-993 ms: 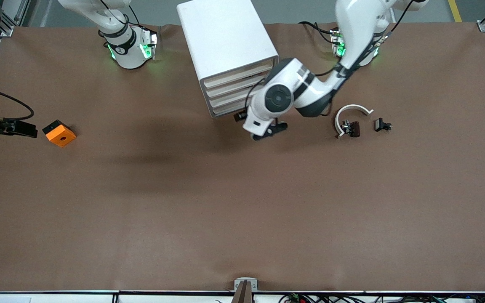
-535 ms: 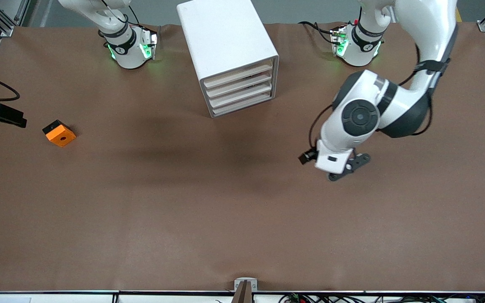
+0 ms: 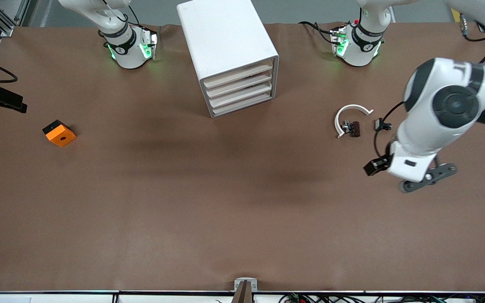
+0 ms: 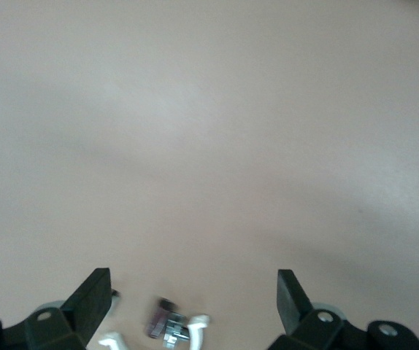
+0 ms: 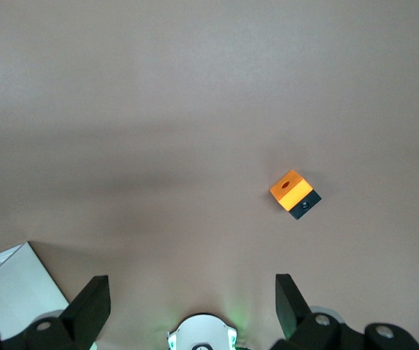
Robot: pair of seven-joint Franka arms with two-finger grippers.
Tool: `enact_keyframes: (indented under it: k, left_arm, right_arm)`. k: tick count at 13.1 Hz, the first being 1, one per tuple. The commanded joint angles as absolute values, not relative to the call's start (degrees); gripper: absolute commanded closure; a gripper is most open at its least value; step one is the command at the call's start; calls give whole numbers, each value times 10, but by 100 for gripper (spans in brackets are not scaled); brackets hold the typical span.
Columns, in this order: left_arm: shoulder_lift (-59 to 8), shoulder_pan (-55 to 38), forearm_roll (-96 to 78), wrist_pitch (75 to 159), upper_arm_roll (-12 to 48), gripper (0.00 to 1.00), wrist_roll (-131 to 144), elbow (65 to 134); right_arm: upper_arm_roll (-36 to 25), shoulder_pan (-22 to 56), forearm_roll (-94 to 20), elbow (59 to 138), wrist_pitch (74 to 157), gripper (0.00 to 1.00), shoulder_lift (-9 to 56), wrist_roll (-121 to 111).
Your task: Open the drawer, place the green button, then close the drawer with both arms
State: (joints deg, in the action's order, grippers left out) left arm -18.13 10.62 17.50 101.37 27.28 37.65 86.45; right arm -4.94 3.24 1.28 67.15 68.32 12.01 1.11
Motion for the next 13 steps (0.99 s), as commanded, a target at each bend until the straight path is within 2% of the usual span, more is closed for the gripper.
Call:
enact_keyframes:
  k: [1,8,9,11,13]
  left_arm:
    - [-134,144,170,983,282,0,287,871]
    - [-37,187,105,952,278,0,174,887]
    - [-18,170,88,952,251,0,161,902]
    - [25,81,56,952,147,0,135,942]
    - [61,42,46,950,106,0,111,975]
  right_arm:
    - [-46,23,-16,732,690,0,80,11]
    - [-45,11,-20,769,729,0,52,8]
    - [-45,10,-20,791,745,0,37,8]
    - [-45,10,-20,842,779,0,4,8]
    - [-41,11,-11,845,786,0,-2,8]
